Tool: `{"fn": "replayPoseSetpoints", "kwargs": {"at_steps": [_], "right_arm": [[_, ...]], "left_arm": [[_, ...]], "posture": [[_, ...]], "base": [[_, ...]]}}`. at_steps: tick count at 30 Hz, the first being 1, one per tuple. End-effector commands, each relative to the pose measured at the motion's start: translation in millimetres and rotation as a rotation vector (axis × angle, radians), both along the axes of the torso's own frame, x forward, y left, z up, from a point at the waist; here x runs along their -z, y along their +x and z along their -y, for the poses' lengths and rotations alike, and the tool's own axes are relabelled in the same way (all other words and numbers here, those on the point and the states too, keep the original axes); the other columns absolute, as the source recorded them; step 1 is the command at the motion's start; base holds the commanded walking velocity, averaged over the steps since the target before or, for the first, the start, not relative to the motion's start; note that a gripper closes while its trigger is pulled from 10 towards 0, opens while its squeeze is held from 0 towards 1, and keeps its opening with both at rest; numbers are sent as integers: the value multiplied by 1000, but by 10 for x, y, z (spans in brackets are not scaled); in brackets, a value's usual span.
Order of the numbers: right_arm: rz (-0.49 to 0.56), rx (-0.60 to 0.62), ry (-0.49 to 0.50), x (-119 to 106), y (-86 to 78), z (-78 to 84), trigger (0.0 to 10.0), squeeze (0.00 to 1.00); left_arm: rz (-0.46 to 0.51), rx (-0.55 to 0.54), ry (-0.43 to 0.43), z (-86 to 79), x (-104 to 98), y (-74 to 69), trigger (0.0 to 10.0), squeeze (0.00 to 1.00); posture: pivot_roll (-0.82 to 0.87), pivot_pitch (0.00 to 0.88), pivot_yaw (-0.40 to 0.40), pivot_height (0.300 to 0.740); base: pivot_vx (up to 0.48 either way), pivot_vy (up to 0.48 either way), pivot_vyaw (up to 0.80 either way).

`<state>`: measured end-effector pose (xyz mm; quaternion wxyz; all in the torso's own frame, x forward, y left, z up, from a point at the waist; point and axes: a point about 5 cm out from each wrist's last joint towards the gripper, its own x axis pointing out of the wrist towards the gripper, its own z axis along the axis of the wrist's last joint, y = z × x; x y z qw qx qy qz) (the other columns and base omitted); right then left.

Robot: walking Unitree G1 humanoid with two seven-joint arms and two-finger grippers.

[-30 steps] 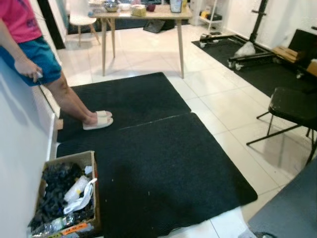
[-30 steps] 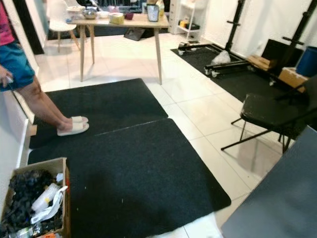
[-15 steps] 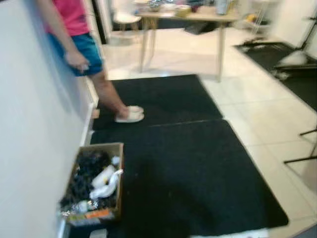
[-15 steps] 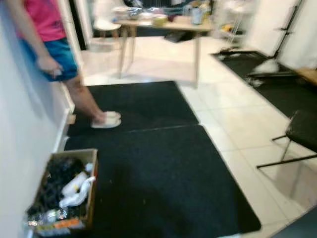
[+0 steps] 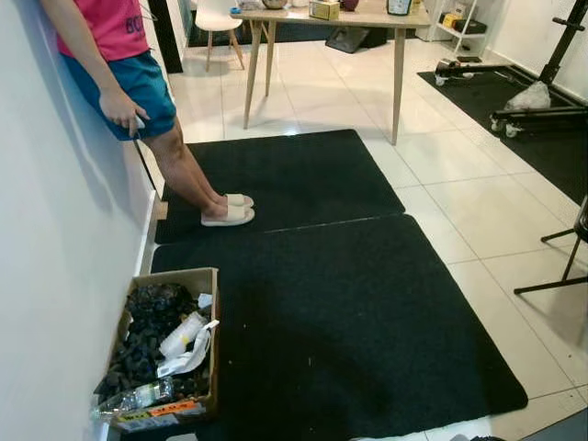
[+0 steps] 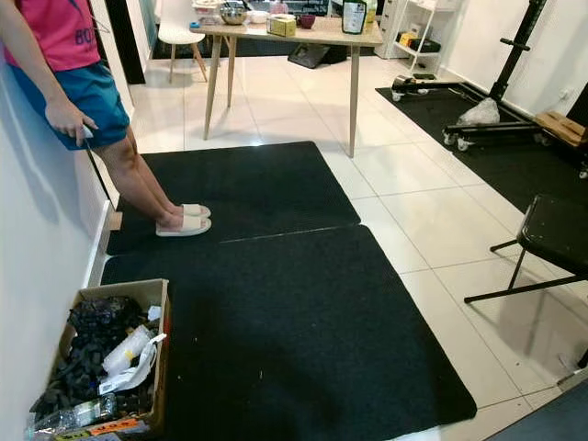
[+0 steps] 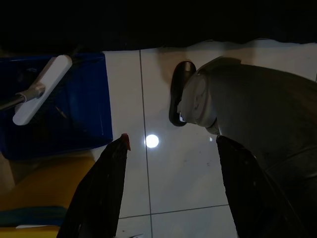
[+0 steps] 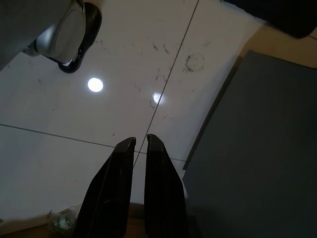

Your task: Restocking fridge

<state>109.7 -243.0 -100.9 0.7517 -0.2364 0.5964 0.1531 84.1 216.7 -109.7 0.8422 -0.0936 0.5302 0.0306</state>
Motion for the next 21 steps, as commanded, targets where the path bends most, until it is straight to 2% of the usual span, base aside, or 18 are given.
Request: {"fn": "replayPoseSetpoints", "kwargs": {"at_steps": [1,21], "right_arm": [[6,5,-4,-5,16,5,10000,0],[3,9,11,-2,14,-10,10000,0]], "left_arm": [[-20,19,17,-16,8,-38,10000,0],[-27,20,19,-19,12,-62,10000,0]], "posture": [[-72,0,-37,740],[-74,0,-42,740]], "base": [[480,0,0],[480,0,0]]}}
